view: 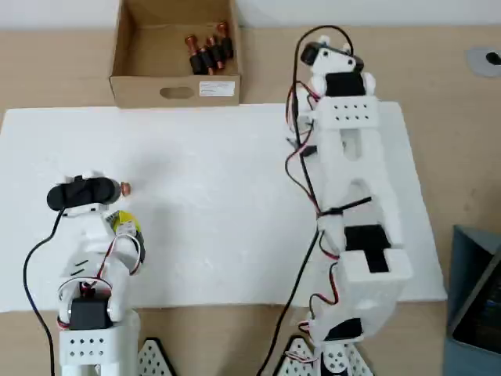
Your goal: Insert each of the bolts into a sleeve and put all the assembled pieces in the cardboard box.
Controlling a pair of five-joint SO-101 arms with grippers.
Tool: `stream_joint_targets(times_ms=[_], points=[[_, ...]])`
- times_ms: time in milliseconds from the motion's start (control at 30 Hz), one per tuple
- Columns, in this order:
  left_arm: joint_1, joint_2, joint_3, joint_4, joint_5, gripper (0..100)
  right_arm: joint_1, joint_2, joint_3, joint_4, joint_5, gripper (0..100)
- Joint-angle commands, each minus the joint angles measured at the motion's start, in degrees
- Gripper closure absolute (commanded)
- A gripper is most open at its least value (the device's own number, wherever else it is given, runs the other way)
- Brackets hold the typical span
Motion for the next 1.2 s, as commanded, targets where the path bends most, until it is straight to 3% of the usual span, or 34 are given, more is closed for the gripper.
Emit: stream_joint_targets(times_ms=[0,733,1167], points=[[0.18,-0.31,0.26,-0.62,-0.53,100,0.84,2.33,-6.55,0.88,-0.53,79.9],[0.18,-0.31,0.26,-0.62,-0.53,100,3.91,29.14,-33.54,8.26,-2.11,79.9],[0.18,-0.31,0.26,-0.62,-0.53,100,4.0,38.37,-40.75,8.0,-1.85,79.9]])
